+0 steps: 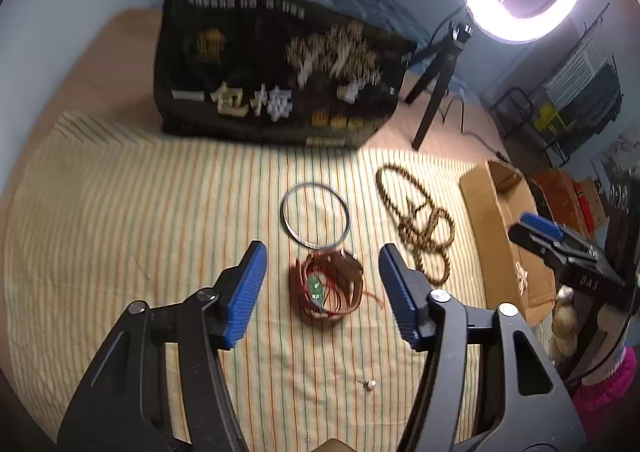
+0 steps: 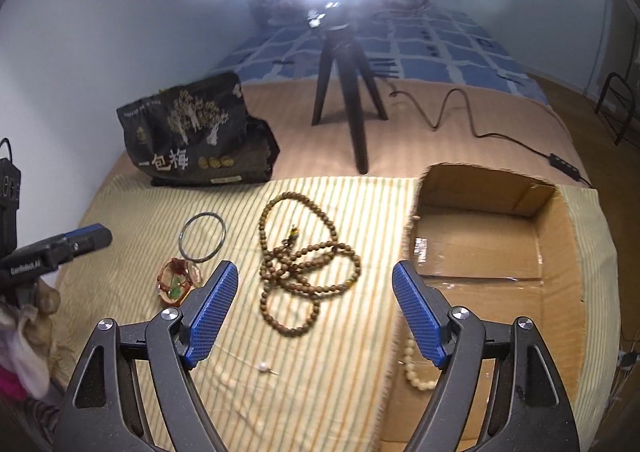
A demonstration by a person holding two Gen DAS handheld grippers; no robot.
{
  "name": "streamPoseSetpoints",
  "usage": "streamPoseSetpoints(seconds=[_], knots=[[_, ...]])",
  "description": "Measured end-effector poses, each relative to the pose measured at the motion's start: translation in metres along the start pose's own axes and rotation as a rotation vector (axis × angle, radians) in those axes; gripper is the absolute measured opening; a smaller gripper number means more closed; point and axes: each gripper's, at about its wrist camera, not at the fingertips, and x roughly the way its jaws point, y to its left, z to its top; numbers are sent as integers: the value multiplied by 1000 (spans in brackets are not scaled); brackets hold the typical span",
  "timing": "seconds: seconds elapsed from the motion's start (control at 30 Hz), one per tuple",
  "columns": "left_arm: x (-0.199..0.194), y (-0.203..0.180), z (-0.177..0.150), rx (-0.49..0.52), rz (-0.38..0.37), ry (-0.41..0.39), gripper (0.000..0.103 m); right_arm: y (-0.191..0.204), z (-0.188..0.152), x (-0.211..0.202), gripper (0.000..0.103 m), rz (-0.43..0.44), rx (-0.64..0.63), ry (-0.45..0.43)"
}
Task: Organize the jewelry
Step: 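Move left tool to the red-strap watch while right tool moves to the brown wooden beads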
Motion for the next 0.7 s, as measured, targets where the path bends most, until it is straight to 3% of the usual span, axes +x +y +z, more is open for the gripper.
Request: streamPoseSetpoints(seconds=[0.63,0.7], knots=[[52,18,-10,-65,-26,156,39,21,19,69,79,49,23,209],[57,21,-10,-80,-27,168,38,22,18,76,75,44,27,227]])
